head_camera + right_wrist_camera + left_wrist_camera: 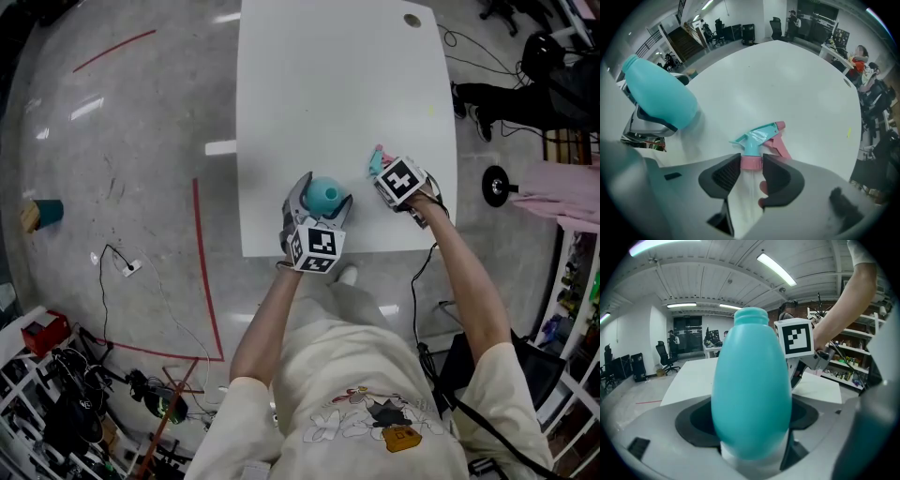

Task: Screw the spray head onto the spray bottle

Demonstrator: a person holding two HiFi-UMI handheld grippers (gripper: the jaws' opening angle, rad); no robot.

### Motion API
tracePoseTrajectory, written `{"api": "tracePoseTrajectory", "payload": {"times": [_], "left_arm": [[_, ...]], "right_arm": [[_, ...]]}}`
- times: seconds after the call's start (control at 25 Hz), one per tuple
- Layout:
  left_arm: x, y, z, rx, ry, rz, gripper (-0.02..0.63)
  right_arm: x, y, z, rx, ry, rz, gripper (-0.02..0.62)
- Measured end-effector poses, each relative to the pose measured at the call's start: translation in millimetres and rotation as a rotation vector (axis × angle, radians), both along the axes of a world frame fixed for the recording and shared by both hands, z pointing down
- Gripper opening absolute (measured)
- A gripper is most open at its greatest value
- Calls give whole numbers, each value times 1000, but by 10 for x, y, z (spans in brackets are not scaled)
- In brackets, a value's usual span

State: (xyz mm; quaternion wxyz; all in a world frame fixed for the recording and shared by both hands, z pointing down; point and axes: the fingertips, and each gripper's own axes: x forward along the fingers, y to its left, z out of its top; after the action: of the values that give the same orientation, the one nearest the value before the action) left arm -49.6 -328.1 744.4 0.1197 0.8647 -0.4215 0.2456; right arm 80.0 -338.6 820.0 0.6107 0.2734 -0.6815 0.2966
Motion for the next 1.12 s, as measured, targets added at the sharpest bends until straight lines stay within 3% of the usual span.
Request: {"api": "tracePoseTrajectory", "payload": {"times": [0.16,0.32,0.48,0.72,0.84,0.96,1.12], "left_arm": [[-63,115,-80,-1,5,2,414],[-68,234,-176,-26,0,-4,414],[110,447,-460,-48,-5,14,414],[456,947,-1138,-40,-45,101,413],[680,1248,-1450,-86,-69,141,414],[934,1519,-1815,-145,-45,179,413],[1220,1914,-2251,-221,-16,284,414]], "right_arm": [[-36,53,-55,37,23,19,147],[-235,20,-407,163,-144,70,146],[-314,174,-1078,258,-349,93,146],[-354,565,-2560,440,-665,115,146],[-260,808,-3347,553,-837,109,146],[-113,1040,-4146,662,-1057,120,146],[16,1323,-5005,741,-1295,138,146]]}}
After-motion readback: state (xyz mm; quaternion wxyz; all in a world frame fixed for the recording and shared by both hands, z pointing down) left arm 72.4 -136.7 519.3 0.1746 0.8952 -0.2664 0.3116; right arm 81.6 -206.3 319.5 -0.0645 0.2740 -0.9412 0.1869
